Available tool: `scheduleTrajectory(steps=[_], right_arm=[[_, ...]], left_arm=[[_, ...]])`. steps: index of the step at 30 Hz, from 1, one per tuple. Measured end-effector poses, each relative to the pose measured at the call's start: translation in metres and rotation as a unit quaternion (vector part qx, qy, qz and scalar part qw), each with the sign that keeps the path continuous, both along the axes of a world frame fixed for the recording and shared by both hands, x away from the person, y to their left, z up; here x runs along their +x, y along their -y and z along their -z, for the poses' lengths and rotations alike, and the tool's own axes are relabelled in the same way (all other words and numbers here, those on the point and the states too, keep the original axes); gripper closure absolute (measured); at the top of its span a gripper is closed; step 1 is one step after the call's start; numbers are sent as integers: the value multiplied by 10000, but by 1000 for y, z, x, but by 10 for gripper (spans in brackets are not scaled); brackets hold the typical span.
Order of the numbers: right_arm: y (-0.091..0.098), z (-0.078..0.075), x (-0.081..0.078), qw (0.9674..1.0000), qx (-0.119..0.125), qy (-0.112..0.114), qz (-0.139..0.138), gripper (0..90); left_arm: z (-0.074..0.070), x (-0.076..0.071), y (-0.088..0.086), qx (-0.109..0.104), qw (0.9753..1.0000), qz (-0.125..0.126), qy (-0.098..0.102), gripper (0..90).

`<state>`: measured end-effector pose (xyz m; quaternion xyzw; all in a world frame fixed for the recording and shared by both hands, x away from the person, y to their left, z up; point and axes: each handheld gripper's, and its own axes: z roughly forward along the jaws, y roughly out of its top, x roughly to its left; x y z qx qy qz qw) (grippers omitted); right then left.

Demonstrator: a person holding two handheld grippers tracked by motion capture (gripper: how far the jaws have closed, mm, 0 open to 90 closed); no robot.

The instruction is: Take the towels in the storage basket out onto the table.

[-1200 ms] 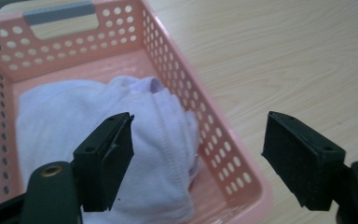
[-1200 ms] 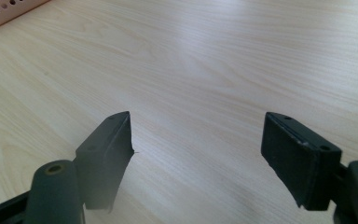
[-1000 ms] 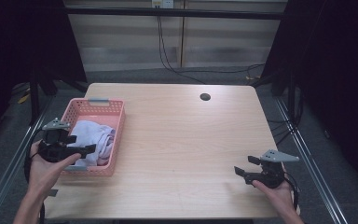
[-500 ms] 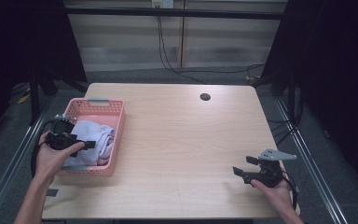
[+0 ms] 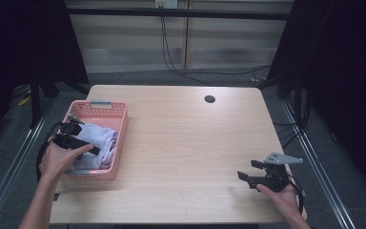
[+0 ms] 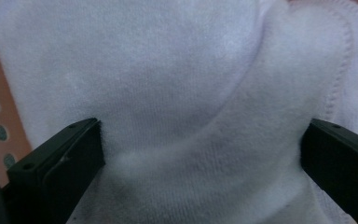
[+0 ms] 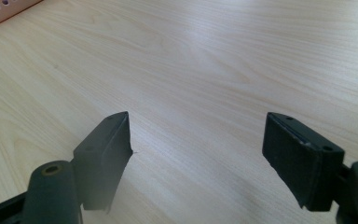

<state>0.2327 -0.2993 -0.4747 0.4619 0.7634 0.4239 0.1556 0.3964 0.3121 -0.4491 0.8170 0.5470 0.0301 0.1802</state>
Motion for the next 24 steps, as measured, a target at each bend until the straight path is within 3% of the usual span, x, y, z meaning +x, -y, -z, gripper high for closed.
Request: scheduleTrajectory(steps=[3, 5, 11, 12, 18, 24], right_arm=[[-1, 1, 2, 10000, -10, -33, -19, 236], [-2, 1, 2, 10000, -3, -32, -34, 238], [-3, 1, 1, 9999, -23, -53, -96, 242], [-3, 1, 0, 9999, -28, -42, -112, 244], [-4, 0, -1, 9998, -30, -33, -168, 244], [-3, -1, -2, 9998, -45, -15, -191, 244]], left_arm=[[2, 2, 7, 162, 9998, 104, -11, 0], [6, 6, 13, 334, 9991, 202, -136, 0], [13, 11, 19, 486, 9982, 204, -272, 0], [14, 11, 21, 592, 9976, 222, -292, 0], [13, 13, 25, 671, 9968, 160, -405, 107], [7, 12, 21, 592, 9978, 78, -301, 293]])
